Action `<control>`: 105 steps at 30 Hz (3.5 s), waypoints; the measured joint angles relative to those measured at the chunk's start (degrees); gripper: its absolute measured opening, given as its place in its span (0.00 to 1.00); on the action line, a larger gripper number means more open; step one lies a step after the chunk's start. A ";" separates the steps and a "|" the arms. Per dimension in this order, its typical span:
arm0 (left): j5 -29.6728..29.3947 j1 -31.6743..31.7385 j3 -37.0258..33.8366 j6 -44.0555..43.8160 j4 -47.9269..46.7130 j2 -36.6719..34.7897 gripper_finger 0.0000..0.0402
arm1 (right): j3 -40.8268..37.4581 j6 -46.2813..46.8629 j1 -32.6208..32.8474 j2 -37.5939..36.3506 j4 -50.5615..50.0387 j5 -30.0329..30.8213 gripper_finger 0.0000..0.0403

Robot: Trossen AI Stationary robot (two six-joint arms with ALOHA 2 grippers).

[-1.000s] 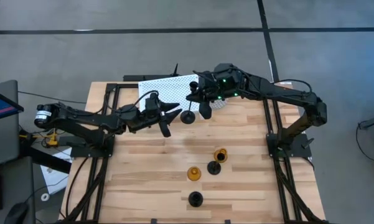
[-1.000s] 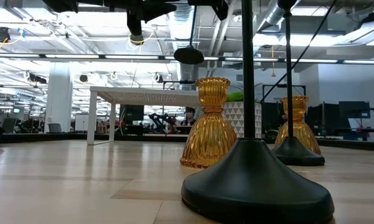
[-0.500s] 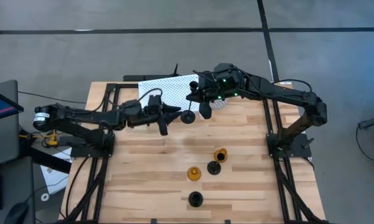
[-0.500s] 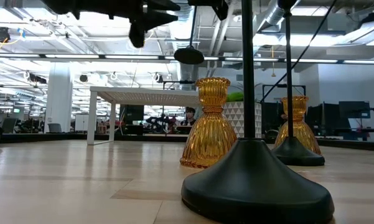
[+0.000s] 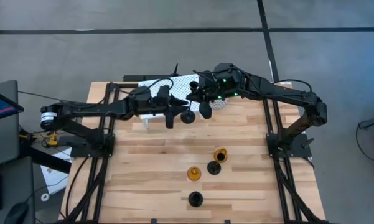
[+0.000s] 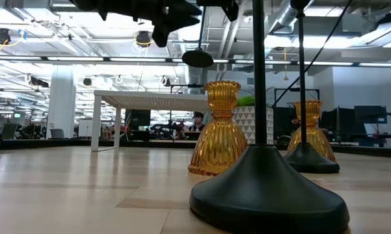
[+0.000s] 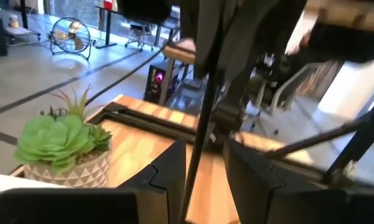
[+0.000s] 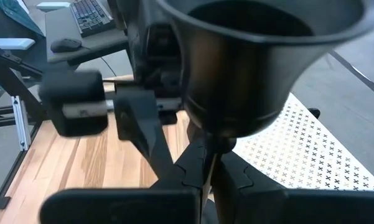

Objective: Pick & Place candle stick holders
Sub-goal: Put the top black candle holder on the shelf

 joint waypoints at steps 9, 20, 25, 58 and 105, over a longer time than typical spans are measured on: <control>0.00 -0.22 0.00 2.14 0.32 2.79 0.27 | 0.00 0.00 0.02 0.00 -0.01 0.00 0.01; -0.84 -0.22 0.01 2.03 4.18 3.87 0.27 | -0.02 0.15 0.02 -0.02 0.16 0.00 0.01; -0.85 -0.22 0.00 2.02 5.07 3.84 0.26 | -0.02 0.15 0.02 -0.02 0.44 0.00 0.01; -2.46 -0.10 -0.09 1.34 3.50 0.86 0.03 | -0.04 -0.34 -2.04 -8.61 -4.67 0.12 0.38; -33.28 19.10 -27.57 6.24 14.32 -20.28 0.03 | -30.84 6.67 -4.17 -40.22 2.08 17.00 0.00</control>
